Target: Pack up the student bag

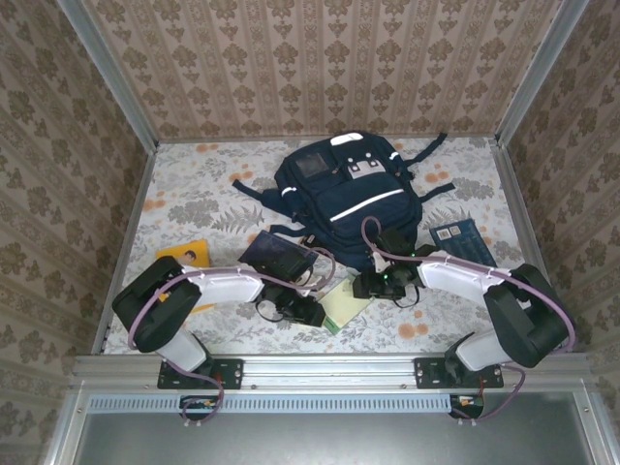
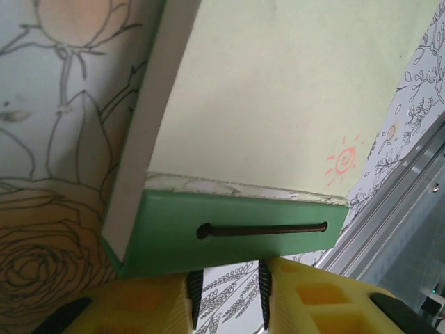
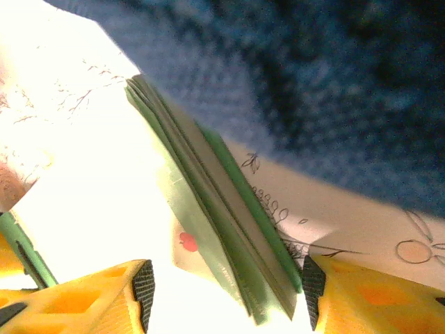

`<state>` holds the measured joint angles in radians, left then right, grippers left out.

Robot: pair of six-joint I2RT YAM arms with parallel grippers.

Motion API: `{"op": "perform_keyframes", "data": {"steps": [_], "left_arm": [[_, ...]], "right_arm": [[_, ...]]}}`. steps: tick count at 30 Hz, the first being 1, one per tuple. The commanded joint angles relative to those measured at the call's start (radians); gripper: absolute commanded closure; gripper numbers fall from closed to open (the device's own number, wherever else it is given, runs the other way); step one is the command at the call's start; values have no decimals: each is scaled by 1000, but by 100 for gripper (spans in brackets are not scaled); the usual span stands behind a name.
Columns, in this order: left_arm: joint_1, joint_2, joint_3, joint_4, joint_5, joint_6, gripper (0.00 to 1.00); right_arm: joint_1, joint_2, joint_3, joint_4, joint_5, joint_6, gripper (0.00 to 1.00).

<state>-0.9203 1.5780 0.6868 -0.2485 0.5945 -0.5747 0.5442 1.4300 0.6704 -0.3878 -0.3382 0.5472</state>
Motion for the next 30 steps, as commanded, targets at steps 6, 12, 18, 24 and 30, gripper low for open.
{"op": "perform_keyframes", "data": {"steps": [6, 12, 18, 24, 30], "left_arm": [[21, 36, 25, 29, -84, 45, 70], [26, 39, 25, 25, -88, 48, 70], [26, 40, 26, 23, -90, 50, 71], [39, -12, 26, -32, -132, 43, 65], [151, -188, -17, -80, -108, -27, 44]], "right_arm": [[8, -121, -47, 45, -197, 49, 45], [8, -130, -41, 54, -244, 66, 55], [8, -78, -44, 82, -232, 71, 67], [5, -86, -24, 18, -97, 68, 87], [-16, -164, -8, -10, -110, 106, 93]]}}
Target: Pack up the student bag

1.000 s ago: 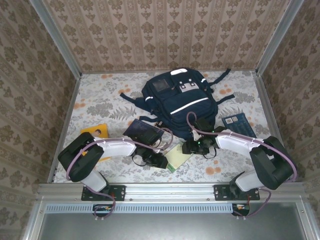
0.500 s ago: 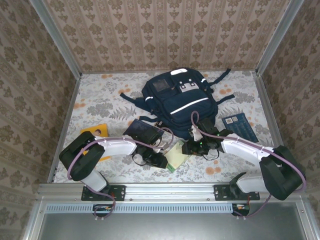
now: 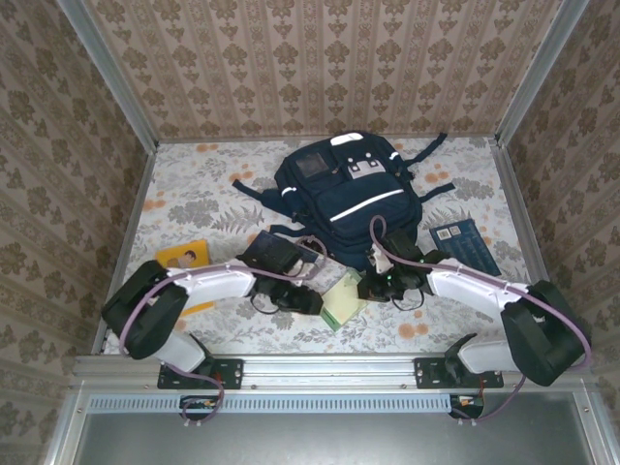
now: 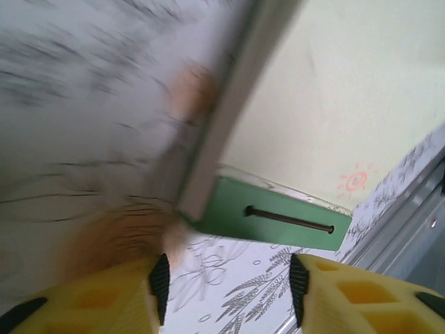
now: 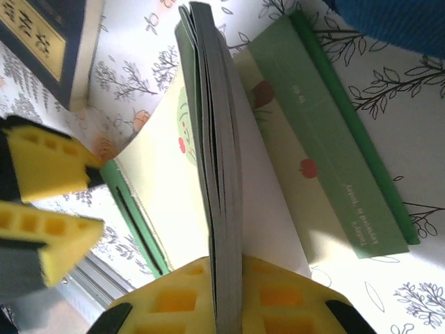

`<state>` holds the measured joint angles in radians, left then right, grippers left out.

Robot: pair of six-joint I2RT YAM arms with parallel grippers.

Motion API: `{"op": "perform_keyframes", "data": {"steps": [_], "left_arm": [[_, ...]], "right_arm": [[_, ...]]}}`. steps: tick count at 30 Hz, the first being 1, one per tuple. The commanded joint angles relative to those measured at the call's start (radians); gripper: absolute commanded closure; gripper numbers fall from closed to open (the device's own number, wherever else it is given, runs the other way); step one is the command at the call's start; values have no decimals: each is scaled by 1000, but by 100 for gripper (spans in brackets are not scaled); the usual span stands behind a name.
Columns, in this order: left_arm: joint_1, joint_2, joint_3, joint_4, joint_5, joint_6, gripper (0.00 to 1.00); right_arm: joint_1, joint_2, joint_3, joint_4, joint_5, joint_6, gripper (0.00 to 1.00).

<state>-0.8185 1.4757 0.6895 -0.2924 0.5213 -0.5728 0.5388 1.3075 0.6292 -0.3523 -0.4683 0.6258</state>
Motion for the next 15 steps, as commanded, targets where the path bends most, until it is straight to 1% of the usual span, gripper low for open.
{"op": "perform_keyframes", "data": {"steps": [1, 4, 6, 7, 10, 15], "left_arm": [[80, -118, -34, -27, -12, -50, 42], [157, -187, -64, 22, 77, -125, 38], [183, -214, -77, 70, 115, -183, 37], [189, -219, -82, 92, 150, -214, 37], [195, -204, -99, 193, 181, -314, 36], [197, -141, -140, 398, 198, -473, 35]], "right_arm": [[-18, -54, 33, -36, -1, 42, 93], [-33, -103, 32, -1, -59, 101, 93], [-40, -137, 34, 27, -87, 142, 93], [-45, -152, 37, 35, -94, 161, 93], [-58, -182, 40, 73, -125, 217, 95], [-63, -209, 23, 168, -164, 321, 95]]}}
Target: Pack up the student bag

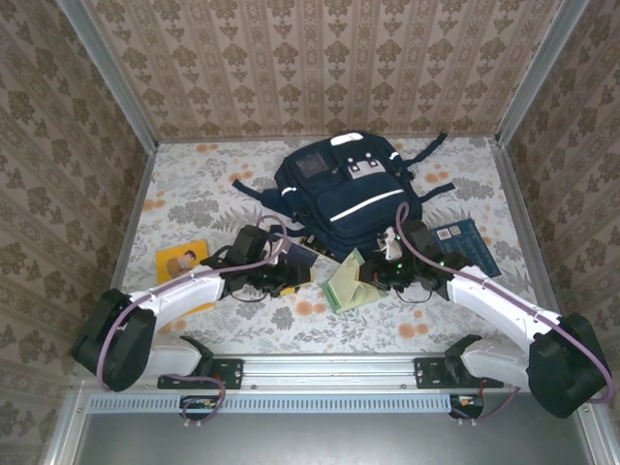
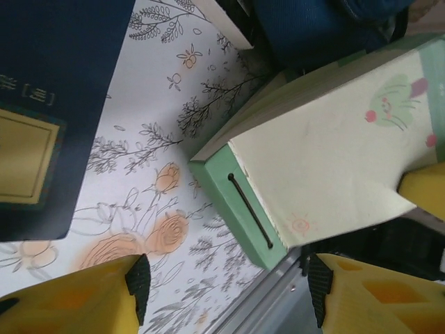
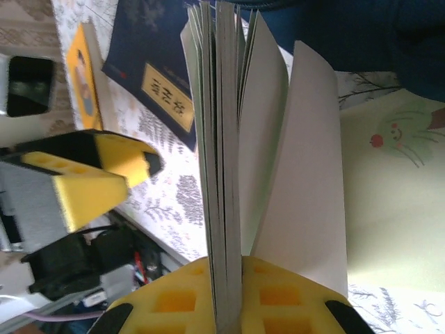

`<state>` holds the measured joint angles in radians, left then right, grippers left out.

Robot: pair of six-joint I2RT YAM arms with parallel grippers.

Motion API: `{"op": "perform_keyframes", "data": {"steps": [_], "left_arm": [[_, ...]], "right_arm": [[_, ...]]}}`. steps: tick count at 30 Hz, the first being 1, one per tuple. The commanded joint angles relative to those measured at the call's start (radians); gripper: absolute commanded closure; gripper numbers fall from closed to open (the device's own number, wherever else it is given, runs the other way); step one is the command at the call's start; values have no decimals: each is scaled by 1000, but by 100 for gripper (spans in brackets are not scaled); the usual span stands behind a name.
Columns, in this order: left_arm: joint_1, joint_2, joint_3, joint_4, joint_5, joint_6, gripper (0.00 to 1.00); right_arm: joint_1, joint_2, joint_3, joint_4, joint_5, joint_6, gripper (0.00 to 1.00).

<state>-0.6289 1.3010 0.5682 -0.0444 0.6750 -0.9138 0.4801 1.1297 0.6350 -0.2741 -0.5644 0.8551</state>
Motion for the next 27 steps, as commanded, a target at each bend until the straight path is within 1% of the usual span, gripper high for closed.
{"op": "perform_keyframes", "data": {"steps": [1, 6, 14, 18, 20, 23, 27], "left_arm": [[6, 54, -23, 184, 45, -158, 35], [3, 149, -58, 367, 40, -297, 35], [-41, 284, -88, 706, 4, -513, 39], [-53, 339, -119, 879, -23, -612, 48], [-55, 369, -137, 962, -25, -653, 57], [-55, 416, -163, 1083, -25, -705, 68], [-55, 462, -180, 1201, -25, -750, 79]], "right_arm": [[-5, -39, 16, 101, -67, 105, 95], [-7, -64, 5, 146, -70, 159, 95], [-9, -65, -84, 341, -76, 307, 94], [-10, -73, -124, 405, -55, 355, 95], [-11, -76, -139, 425, -46, 370, 95], [-10, -83, -150, 425, -26, 377, 95], [-11, -97, -155, 381, 8, 366, 94]]}}
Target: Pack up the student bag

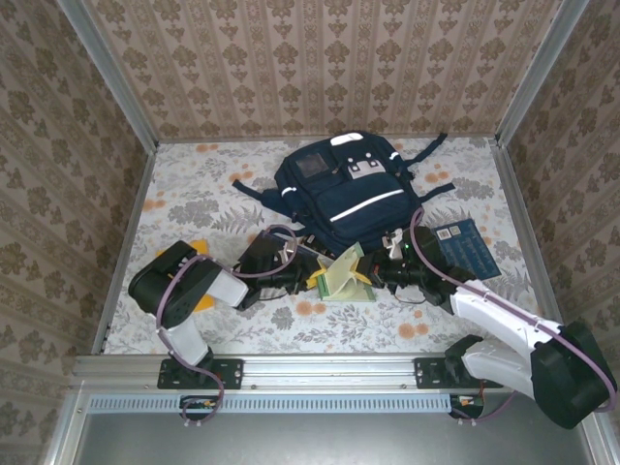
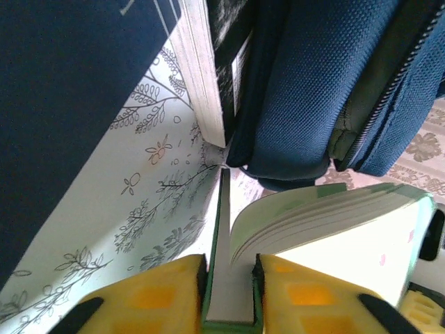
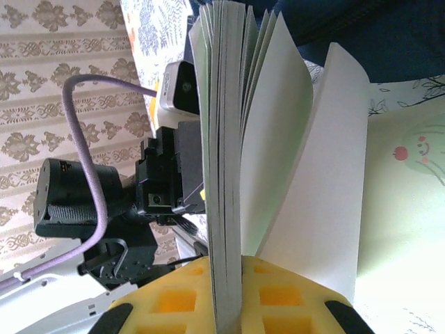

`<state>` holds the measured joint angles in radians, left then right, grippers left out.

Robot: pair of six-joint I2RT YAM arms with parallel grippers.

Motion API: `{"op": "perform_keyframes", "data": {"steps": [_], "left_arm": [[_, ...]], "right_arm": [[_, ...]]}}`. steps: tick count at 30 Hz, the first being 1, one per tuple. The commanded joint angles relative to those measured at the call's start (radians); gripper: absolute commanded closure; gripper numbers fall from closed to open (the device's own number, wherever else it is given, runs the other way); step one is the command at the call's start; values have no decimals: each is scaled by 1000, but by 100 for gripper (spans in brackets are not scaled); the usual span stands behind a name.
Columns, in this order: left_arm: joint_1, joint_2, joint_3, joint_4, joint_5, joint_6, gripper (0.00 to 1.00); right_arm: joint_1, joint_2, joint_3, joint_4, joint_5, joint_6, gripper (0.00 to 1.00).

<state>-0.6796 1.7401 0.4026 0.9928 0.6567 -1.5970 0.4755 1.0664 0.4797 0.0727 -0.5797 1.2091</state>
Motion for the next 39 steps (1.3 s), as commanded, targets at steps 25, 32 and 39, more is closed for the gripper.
{"op": "perform_keyframes", "data": {"steps": [25, 32, 39], "left_arm": [[128, -592, 242, -778, 58, 402, 88], [135, -599, 324, -790, 143, 420, 89], [137, -593, 370, -776, 177, 418, 95]], "right_arm": [[-69, -78, 187, -373, 78, -322, 0], [-91, -33, 202, 31, -184, -138, 0], [-101, -25, 183, 219, -205, -51, 8]]}}
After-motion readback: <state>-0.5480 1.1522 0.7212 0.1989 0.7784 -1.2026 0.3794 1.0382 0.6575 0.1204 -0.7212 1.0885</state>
